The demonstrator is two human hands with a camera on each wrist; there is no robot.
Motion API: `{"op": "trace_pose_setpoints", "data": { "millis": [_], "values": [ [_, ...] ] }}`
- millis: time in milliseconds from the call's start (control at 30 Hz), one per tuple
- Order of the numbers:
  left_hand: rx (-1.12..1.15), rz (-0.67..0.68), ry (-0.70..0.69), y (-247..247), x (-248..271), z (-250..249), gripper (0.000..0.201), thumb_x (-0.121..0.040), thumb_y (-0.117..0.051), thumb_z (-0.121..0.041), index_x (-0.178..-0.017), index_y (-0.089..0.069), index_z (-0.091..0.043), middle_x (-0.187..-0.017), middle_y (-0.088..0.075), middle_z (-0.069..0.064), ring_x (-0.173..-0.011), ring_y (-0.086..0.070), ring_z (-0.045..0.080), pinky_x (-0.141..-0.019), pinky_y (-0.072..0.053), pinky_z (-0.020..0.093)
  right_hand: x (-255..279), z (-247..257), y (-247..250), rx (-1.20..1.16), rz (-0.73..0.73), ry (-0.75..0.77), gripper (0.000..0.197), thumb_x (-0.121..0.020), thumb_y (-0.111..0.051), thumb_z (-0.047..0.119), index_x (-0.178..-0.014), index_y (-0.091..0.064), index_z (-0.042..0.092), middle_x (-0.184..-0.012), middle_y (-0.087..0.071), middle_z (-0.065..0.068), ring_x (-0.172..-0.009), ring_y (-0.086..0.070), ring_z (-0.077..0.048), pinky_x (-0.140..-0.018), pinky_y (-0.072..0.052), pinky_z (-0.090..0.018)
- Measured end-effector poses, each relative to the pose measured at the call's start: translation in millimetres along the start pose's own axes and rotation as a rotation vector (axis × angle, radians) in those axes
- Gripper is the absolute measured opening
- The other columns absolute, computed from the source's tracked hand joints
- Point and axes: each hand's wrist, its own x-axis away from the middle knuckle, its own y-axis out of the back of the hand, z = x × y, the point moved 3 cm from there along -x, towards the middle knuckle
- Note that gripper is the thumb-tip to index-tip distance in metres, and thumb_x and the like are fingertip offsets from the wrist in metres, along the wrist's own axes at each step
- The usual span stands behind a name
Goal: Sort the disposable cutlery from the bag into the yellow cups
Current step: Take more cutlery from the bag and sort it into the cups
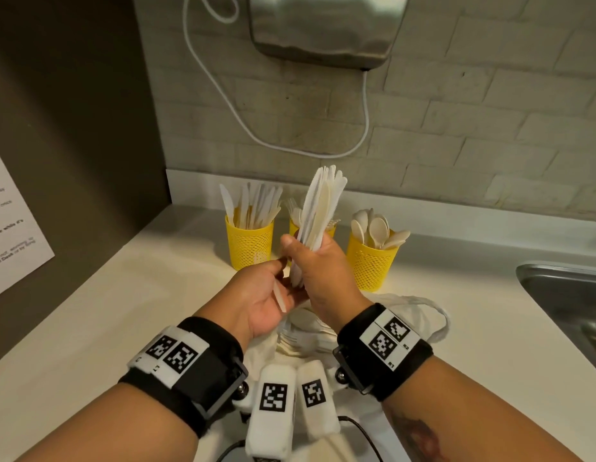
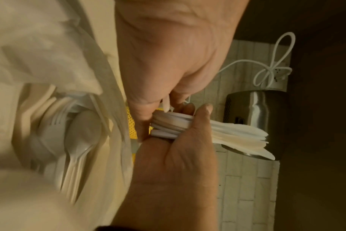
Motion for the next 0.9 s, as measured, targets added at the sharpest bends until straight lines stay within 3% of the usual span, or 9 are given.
{"op": "trace_pose_setpoints", "data": {
  "millis": [100, 200, 267, 367, 467, 533, 633, 767, 900],
  "values": [
    [-0.045, -0.108, -0.048, 7.7, -4.7, -5.0, 0.051, -0.107, -0.034, -0.027, -0.152, -0.024, -0.006, -0.096, -0.063, 0.024, -0.087, -0.066, 0.035, -0.084, -0.054, 0.052, -14.7, 14.9, -8.2, 0.089, -0.008, 0.027, 0.005, -0.094, -0.061, 0.031, -0.094, -0.061, 0.027, -0.101, -0.068, -0.013, -0.093, -0.063, -0.022, -0.089, -0.051, -0.043],
    [0.056, -0.239, -0.105, 14.8, -4.8, -10.9, 0.046, -0.107, -0.033, -0.028, -0.15, -0.03, -0.011, -0.085, -0.056, 0.018, -0.074, -0.063, 0.028, -0.078, -0.053, 0.044, -38.7, 38.1, -27.6, 0.05, 0.042, 0.084, 0.003, -0.096, -0.058, 0.03, -0.094, -0.058, 0.028, -0.1, -0.064, -0.009, -0.098, -0.062, -0.022, -0.09, -0.049, -0.038],
    [0.099, -0.316, -0.099, 20.0, -0.6, -14.5, 0.026, -0.107, -0.035, -0.027, -0.122, -0.047, -0.01, -0.079, -0.054, 0.014, -0.062, -0.06, 0.023, -0.061, -0.054, 0.039, -58.0, 50.2, -41.6, 0.003, 0.035, 0.111, 0.003, -0.096, -0.06, 0.027, -0.096, -0.058, 0.024, -0.093, -0.061, -0.004, -0.091, -0.059, -0.017, -0.083, -0.049, -0.034],
    [0.011, -0.374, -0.08, 34.2, 5.8, -17.5, 0.029, -0.105, -0.043, -0.029, -0.085, -0.05, -0.009, -0.058, -0.056, 0.01, -0.03, -0.053, 0.018, -0.03, -0.043, 0.023, -88.8, 53.6, -60.7, -0.017, -0.035, 0.093, 0.009, -0.091, -0.066, 0.023, -0.088, -0.058, 0.022, -0.081, -0.06, 0.001, -0.078, -0.057, -0.014, -0.073, -0.048, -0.028],
    [-0.012, -0.355, -0.08, 45.7, 8.0, -21.9, 0.029, -0.102, -0.047, -0.026, -0.079, -0.055, -0.01, -0.047, -0.056, 0.007, -0.042, -0.058, 0.023, -0.038, -0.048, 0.031, -114.4, 40.6, -77.5, 0.038, -0.067, 0.089, 0.017, -0.085, -0.072, 0.025, -0.089, -0.058, 0.016, -0.075, -0.059, 0.002, -0.071, -0.057, -0.015, -0.07, -0.049, -0.031],
    [-0.024, -0.422, -0.117, 59.1, 5.8, -27.9, 0.029, -0.103, -0.047, -0.028, -0.08, -0.052, -0.012, -0.056, -0.06, 0.006, -0.056, -0.058, 0.024, -0.05, -0.05, 0.033, -123.7, 29.2, -84.4, 0.068, -0.061, 0.095, 0.019, -0.083, -0.074, 0.024, -0.089, -0.059, 0.015, -0.073, -0.06, 0.002, -0.07, -0.057, -0.015, -0.07, -0.05, -0.031],
    [0.005, -0.521, -0.146, 82.8, 4.7, -37.5, 0.027, -0.103, -0.048, -0.03, -0.08, -0.048, -0.014, -0.071, -0.056, 0.005, -0.06, -0.054, 0.016, -0.056, -0.046, 0.029, -129.7, 6.7, -88.2, 0.119, -0.012, 0.052, 0.021, -0.083, -0.075, 0.018, -0.097, -0.062, 0.011, -0.082, -0.064, 0.0, -0.073, -0.06, -0.013, -0.069, -0.05, -0.024],
    [0.02, -0.573, -0.159, 108.1, 6.1, -49.0, 0.029, -0.103, -0.046, -0.031, -0.078, -0.046, -0.018, -0.071, -0.054, 0.002, -0.06, -0.05, 0.011, -0.057, -0.042, 0.023, -128.1, -8.1, -93.8, 0.412, 0.087, -0.016, 0.043, -0.078, -0.079, 0.021, -0.112, -0.058, 0.005, -0.104, -0.068, -0.011, -0.093, -0.066, -0.028, -0.087, -0.055, -0.043],
    [0.026, -0.595, -0.189, 120.0, 5.4, -55.3, 0.03, -0.103, -0.046, -0.032, -0.077, -0.046, -0.018, -0.072, -0.054, 0.001, -0.059, -0.051, 0.01, -0.056, -0.042, 0.022, -125.3, 3.5, -88.5, 0.553, 0.109, -0.007, 0.066, -0.077, -0.08, 0.017, -0.13, -0.043, 0.005, -0.122, -0.057, -0.01, -0.108, -0.057, -0.025, -0.086, -0.046, -0.027]
  ]
}}
